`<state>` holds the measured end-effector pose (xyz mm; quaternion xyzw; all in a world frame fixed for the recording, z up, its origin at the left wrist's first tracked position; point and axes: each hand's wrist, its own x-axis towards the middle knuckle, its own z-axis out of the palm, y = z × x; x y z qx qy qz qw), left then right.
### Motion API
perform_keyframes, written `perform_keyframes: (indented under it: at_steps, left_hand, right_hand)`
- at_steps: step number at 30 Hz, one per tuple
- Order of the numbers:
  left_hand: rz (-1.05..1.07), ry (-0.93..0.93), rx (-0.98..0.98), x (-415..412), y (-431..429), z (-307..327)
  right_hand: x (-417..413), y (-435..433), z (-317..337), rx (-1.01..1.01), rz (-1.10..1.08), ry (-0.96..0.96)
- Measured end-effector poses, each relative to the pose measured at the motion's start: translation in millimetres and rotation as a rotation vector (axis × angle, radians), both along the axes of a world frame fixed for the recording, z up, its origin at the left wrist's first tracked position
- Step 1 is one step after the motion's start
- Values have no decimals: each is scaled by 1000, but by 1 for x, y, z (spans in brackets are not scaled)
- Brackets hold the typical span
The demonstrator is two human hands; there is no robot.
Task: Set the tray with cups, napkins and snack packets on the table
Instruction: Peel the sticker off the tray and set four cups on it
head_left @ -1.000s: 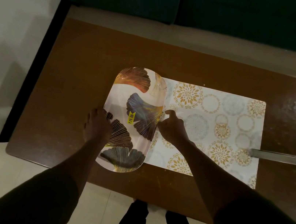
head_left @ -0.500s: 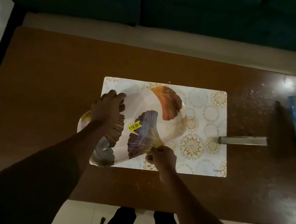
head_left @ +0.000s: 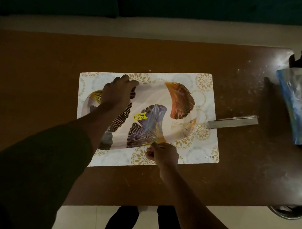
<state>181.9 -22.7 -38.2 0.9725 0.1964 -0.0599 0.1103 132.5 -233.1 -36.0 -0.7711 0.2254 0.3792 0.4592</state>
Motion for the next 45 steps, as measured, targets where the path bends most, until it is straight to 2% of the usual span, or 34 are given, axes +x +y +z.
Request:
perform_keyframes:
  at_steps: [4,6,9,13,15,16,18,22,24,26,30,33,39,45]
  left_hand:
    - [-3,13,17,2,-3,-3]
    - [-11,3,26,3,-5,-4]
    - [-21,-24,76,2,-15,-3]
    - [-27,-72,31,3,-50,6]
    - [-76,-64,5,7,-73,13]
    - [-109,-69,-2,11,-85,18]
    - [-164,-81,-28,21,-105,30]
    - [-167,-52,-169,46,-142,46]
    - [-174,-23,-198,54,-162,47]
    - [-157,-19,-255,58,-178,43]
    - [-46,34,-441,57,-201,33]
    - [34,35,-512,59,-210,29]
    - [115,-50,-505,78,-214,28]
    - [100,-95,-494,93,-212,27]
  right_hand:
    - [0,-3,3,23,17,7]
    - [1,-7,7,-1,105,-30]
    - [10,-20,20,-211,381,-364]
    - [54,-49,56,-304,496,-906]
    - [90,-70,73,-351,542,-1064]
    - [108,-83,81,-399,569,-1086]
    - [138,-110,92,-488,682,-1009]
    - [176,-162,82,-569,1041,-760]
    - [185,-179,70,-580,1076,-698]
    - [188,-187,60,-554,1048,-691]
    - [196,-193,50,-443,959,-818]
    - [203,-196,48,-401,895,-850]
    - [195,-187,39,-346,650,-679]
    - [186,-161,31,-278,620,-669]
